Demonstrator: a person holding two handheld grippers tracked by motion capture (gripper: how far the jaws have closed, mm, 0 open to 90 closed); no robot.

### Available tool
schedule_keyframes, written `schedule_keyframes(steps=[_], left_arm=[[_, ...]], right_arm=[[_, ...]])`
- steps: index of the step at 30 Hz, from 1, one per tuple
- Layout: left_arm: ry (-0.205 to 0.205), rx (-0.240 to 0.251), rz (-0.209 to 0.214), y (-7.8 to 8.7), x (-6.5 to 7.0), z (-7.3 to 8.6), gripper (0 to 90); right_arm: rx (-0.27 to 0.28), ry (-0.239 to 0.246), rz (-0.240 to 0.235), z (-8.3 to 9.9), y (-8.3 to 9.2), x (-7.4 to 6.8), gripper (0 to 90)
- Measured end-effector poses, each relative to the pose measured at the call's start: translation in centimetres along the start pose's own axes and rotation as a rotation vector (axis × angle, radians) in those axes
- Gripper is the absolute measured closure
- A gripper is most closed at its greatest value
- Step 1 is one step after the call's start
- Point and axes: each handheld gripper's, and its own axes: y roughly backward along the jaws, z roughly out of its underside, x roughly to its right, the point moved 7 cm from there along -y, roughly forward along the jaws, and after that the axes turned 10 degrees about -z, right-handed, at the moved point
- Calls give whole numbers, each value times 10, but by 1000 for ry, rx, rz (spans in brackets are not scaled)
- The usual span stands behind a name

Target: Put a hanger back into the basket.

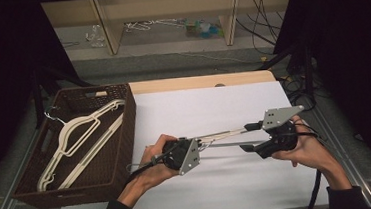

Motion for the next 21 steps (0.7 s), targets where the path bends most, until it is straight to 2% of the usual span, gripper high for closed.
schedule_keyframes(steps=[2,3,4,5,6,10,11,14,15,18,19,21], left_arm=[[32,-14,-3,4,-6,-1,857],[73,-21,-1,6,-10,0,857],[126,-8,-3,8,-13,-1,857],[155,-6,0,10,-16,-1,857],[209,3,3,13,-20,-2,857],[372,27,34,24,-34,-1,857],[401,31,38,26,-37,0,857],[525,45,52,37,-46,3,857],[543,43,54,41,-49,5,857],[660,57,70,50,-53,8,858],[676,60,79,53,-54,9,857],[749,63,92,61,-58,12,857]], right_arm=[[29,8,21,-7,5,-4,317],[31,8,29,-8,7,-5,313],[47,15,47,-11,8,-6,312],[67,10,57,-14,9,-7,304],[80,6,56,-15,9,-8,299],[162,-1,103,-21,7,-13,284],[181,-19,101,-22,7,-15,276],[241,-40,119,-21,6,-21,271],[244,-43,117,-20,5,-23,264],[236,-50,99,-12,1,-32,264],[230,-49,101,-9,0,-34,264],[223,-60,91,-4,-4,-38,261]])
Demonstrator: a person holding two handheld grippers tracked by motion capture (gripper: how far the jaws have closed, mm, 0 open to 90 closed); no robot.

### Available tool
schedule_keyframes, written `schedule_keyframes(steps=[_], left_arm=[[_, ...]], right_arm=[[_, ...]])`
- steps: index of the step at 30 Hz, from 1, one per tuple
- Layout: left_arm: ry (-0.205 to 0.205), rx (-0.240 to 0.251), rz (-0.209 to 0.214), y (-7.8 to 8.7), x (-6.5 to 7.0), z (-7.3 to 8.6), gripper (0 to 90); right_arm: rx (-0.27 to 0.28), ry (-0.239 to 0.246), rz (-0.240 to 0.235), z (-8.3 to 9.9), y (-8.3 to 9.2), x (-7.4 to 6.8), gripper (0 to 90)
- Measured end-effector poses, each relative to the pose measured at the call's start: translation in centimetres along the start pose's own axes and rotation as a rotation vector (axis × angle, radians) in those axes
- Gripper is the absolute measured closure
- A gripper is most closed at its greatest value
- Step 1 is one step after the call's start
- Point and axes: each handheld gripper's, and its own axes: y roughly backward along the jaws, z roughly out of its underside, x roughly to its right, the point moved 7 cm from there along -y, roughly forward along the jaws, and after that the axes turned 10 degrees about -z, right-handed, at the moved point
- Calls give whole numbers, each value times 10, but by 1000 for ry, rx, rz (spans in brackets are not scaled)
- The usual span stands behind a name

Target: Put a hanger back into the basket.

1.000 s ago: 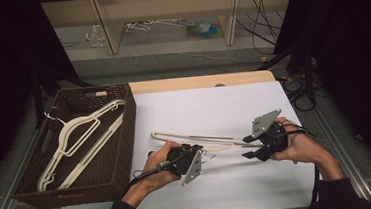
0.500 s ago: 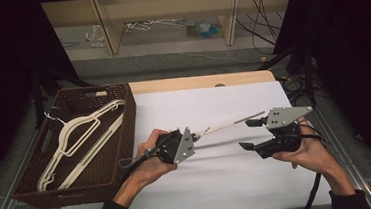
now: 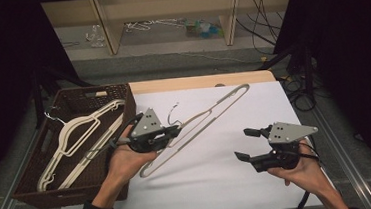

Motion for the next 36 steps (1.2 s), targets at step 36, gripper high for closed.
schedule_keyframes(steps=[36], left_arm=[[357,168,-149,175,-147,-27,857]], right_arm=[[-8,-55,13,39,-7,-9,174]])
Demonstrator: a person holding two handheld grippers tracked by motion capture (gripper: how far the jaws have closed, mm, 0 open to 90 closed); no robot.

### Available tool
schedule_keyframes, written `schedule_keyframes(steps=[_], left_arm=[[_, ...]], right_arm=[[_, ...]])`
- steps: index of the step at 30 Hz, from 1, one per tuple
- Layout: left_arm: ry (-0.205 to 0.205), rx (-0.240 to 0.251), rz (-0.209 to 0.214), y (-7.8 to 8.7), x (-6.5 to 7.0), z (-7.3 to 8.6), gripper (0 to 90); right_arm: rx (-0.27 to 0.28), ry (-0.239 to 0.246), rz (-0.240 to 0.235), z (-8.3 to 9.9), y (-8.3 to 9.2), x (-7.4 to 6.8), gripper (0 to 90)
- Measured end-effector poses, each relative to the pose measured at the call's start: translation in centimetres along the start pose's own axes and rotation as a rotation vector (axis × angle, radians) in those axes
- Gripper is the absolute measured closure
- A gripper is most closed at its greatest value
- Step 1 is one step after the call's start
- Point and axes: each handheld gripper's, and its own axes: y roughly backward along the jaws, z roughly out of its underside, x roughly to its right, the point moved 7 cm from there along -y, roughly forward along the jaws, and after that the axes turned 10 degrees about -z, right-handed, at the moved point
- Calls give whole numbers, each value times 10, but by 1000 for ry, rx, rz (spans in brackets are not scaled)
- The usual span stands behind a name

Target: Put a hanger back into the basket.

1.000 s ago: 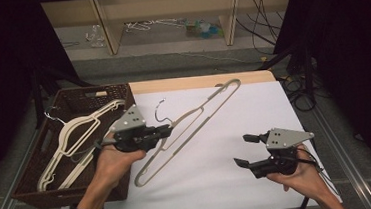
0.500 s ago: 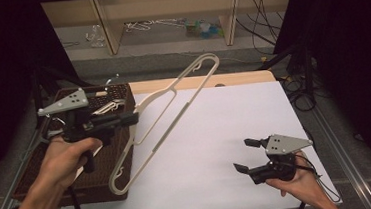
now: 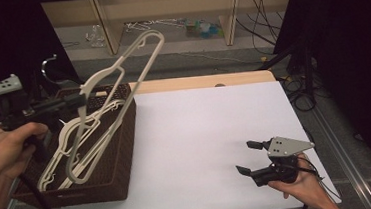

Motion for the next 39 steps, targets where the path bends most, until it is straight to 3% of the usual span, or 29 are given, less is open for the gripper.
schedule_keyframes(steps=[2,7,15,24,29,33,39], left_arm=[[-3,-1,-34,2,-15,3,857],[6,-57,-136,3,-59,26,857],[-25,-126,-188,1,-89,59,857],[-77,-204,-210,-4,-106,94,857],[-53,-238,-223,-7,-118,113,856],[-36,-238,-206,-12,-119,117,856],[-47,-315,-210,-31,-121,129,855]], right_arm=[[-2,2,-4,1,0,-1,173],[5,2,-1,1,-2,-2,173],[-22,0,-22,5,-3,-3,173],[-30,3,-31,6,-4,-4,174],[-28,6,-41,7,-6,-6,175],[-41,6,-42,8,-6,-6,178],[-47,9,-48,9,-8,-7,179]])
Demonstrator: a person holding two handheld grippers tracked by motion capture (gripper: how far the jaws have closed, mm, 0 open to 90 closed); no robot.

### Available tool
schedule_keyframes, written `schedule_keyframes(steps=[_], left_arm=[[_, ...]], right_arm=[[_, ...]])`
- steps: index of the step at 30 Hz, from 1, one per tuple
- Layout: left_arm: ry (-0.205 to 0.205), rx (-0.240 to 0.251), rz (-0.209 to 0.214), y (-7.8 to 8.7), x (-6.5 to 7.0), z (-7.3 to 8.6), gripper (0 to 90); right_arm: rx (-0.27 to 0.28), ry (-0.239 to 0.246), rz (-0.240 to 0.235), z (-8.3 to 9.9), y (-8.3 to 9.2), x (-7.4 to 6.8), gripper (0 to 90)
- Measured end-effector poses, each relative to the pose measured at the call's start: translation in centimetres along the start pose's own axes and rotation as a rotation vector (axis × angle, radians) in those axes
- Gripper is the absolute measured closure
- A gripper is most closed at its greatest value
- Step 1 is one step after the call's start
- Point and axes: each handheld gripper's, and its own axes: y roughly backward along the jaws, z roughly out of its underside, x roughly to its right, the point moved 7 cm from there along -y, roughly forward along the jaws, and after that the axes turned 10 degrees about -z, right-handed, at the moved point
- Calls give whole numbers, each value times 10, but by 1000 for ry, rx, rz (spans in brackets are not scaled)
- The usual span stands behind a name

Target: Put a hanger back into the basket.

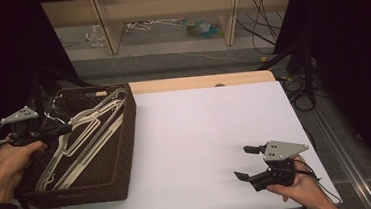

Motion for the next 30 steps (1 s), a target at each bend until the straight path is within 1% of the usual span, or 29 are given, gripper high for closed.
schedule_keyframes(steps=[1,2,3,6,7,8,9,10,11,12,13,14,15,16,17,18,19,20,21,22,23,24,25,26,28,30], left_arm=[[13,-6,-6,-4,-1,2,855],[7,-26,-14,-7,-4,5,855],[17,-33,-21,-11,-5,8,855],[49,-25,-33,-18,-9,11,853],[57,-33,-46,-20,-12,13,848],[77,-24,-53,-21,-13,13,842],[89,-26,-66,-23,-15,14,838],[94,-27,-72,-24,-16,15,832],[100,-30,-99,-25,-19,17,829],[108,-27,-106,-26,-20,18,824],[108,-27,-117,-27,-22,19,820],[110,-26,-131,-27,-23,20,815],[101,-39,-163,-27,-26,22,801],[95,-49,-202,-27,-29,23,754],[84,-52,-217,-26,-30,24,745],[92,-52,-206,-25,-29,25,752],[95,-54,-210,-25,-29,25,727],[95,-63,-229,-24,-30,26,708],[82,-63,-234,-23,-32,27,679],[114,-42,-238,-23,-31,26,678],[108,-42,-243,-22,-32,26,662],[122,-33,-247,-22,-31,25,649],[127,-26,-252,-21,-30,25,634],[117,-24,-248,-19,-28,24,631],[116,7,-241,-17,-21,21,602],[111,39,-224,-15,-10,17,559]], right_arm=[[-1,1,0,0,0,0,179],[0,1,-2,0,0,-1,179],[1,1,-5,0,0,-1,179],[8,4,-5,0,-1,-1,179],[9,3,-4,0,-2,-1,179],[0,3,-10,1,-1,-1,179],[-3,3,-14,1,-1,-1,179],[-4,4,-15,1,-1,-1,179],[-5,4,-15,1,-1,-1,180],[-6,5,-14,1,-1,-1,180],[7,5,-6,1,-2,-1,180],[3,4,-11,1,-2,-2,180],[2,4,-12,1,-2,-2,180],[-7,3,-18,1,-2,-2,180],[-9,3,-19,2,-2,-2,180],[-24,1,-17,2,-1,-3,180],[-14,4,-25,2,-3,-3,180],[-15,4,-26,3,-3,-3,180],[-14,5,-29,3,-4,-3,181],[-6,6,-23,2,-5,-3,180],[-7,5,-25,2,-5,-4,180],[-6,7,-24,2,-5,-4,180],[-16,7,-29,2,-4,-4,181],[-15,6,-26,2,-3,-4,181],[-12,4,-22,2,-3,-3,181],[-10,3,-18,2,-4,-3,180]])
